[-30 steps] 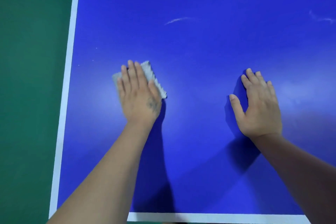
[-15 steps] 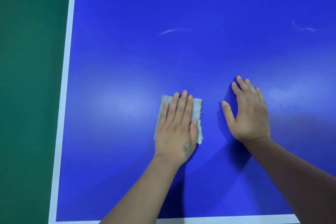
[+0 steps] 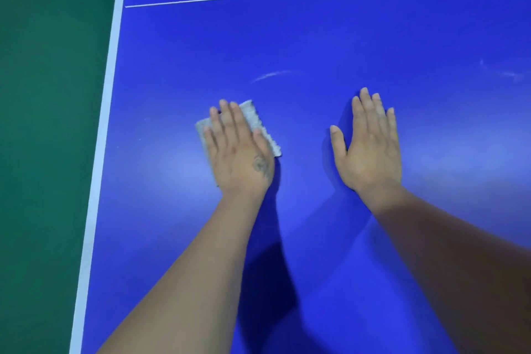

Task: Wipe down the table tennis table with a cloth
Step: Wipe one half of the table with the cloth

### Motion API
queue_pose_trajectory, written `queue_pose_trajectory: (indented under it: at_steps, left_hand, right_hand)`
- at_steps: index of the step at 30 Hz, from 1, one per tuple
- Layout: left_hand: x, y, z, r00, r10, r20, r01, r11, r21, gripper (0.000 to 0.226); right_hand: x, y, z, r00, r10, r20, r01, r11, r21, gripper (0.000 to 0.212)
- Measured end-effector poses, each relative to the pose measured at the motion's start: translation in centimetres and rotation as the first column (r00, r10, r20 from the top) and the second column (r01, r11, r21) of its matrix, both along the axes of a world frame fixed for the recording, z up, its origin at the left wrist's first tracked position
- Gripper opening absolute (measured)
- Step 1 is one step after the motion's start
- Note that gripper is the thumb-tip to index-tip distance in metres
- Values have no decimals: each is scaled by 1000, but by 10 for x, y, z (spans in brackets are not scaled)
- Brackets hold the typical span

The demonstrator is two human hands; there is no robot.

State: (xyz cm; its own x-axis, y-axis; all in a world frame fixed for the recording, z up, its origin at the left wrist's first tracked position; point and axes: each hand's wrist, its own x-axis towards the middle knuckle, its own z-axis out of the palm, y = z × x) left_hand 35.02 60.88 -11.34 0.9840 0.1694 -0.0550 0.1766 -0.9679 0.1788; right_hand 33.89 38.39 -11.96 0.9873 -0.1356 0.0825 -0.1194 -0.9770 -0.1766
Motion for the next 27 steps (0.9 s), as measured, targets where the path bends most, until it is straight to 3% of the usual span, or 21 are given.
queue_pose_trajectory:
  at_steps: [6, 12, 22, 25, 27]
  left_hand:
    - [5, -62, 2, 960, -279, 37, 280, 960, -12, 69]
    - [-58, -54, 9, 806, -592, 19, 592, 804, -62, 65]
    - [9, -48, 6, 533, -846, 30, 846, 532, -20, 64]
    - [60, -59, 5, 523, -851, 37, 851, 525, 38, 65]
    - [99, -61, 4, 578, -815, 40, 813, 580, 48, 66]
  right_hand:
    - [0, 1, 3, 999, -14, 37, 12, 999, 50, 66]
    - [3, -2, 1, 999, -19, 48, 16, 997, 74, 57]
    - [3, -4, -2, 996, -2, 90, -13, 986, 168, 52]
    - [3, -5, -3, 994, 2, 109, -19, 987, 157, 51]
    - [3, -4, -5, 991, 1, 135, -17, 993, 117, 50]
